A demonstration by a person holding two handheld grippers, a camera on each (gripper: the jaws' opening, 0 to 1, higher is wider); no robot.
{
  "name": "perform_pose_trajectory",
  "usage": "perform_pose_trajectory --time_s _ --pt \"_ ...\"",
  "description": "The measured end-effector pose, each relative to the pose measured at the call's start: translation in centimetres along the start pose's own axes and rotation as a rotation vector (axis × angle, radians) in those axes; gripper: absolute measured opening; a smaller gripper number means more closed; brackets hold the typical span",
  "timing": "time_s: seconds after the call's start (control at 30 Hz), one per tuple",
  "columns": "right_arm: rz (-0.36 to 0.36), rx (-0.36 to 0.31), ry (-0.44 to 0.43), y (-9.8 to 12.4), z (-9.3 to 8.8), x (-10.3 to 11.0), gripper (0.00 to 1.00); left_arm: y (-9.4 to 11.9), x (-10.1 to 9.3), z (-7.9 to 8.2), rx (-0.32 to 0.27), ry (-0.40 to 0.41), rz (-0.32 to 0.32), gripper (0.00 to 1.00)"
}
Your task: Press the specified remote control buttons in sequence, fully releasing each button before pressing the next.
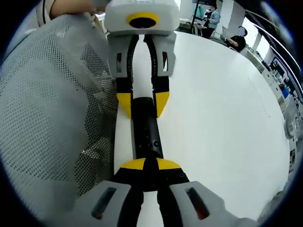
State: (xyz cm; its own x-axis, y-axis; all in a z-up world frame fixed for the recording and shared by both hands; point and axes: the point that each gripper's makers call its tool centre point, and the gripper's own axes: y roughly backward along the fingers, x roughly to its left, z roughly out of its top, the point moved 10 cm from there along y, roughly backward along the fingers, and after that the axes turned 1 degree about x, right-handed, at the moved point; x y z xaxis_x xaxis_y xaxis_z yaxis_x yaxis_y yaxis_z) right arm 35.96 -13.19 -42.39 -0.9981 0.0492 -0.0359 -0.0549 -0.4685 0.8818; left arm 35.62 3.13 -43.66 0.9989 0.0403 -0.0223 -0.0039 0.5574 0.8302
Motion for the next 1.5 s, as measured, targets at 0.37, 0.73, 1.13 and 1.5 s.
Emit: perform_pose_trajectory --time_s 0.37,0.73,1.13,1.5 --pt "0.034 -0.016 0.025 -0.2 0.1 -0.5 0.07 0.0 0.1 0.0 -0.003 0.004 -0.002 0.24" --pt "0.088 0.089 0.157 -0.7 1.4 -0.8 0.05 -0.1 0.1 0.0 0.001 0.003 0.0 0.24" --pt "0.142 0.205 0.242 -1.0 2.7 -0.9 0.05 -0.1 0.1 -0.1 -0.007 0.009 0.004 0.24" --pt "0.089 0.136 0.237 -0.6 1.8 -0.4 0.05 -0.1 0.1 -0.4 -0.019 0.013 0.007 0.24"
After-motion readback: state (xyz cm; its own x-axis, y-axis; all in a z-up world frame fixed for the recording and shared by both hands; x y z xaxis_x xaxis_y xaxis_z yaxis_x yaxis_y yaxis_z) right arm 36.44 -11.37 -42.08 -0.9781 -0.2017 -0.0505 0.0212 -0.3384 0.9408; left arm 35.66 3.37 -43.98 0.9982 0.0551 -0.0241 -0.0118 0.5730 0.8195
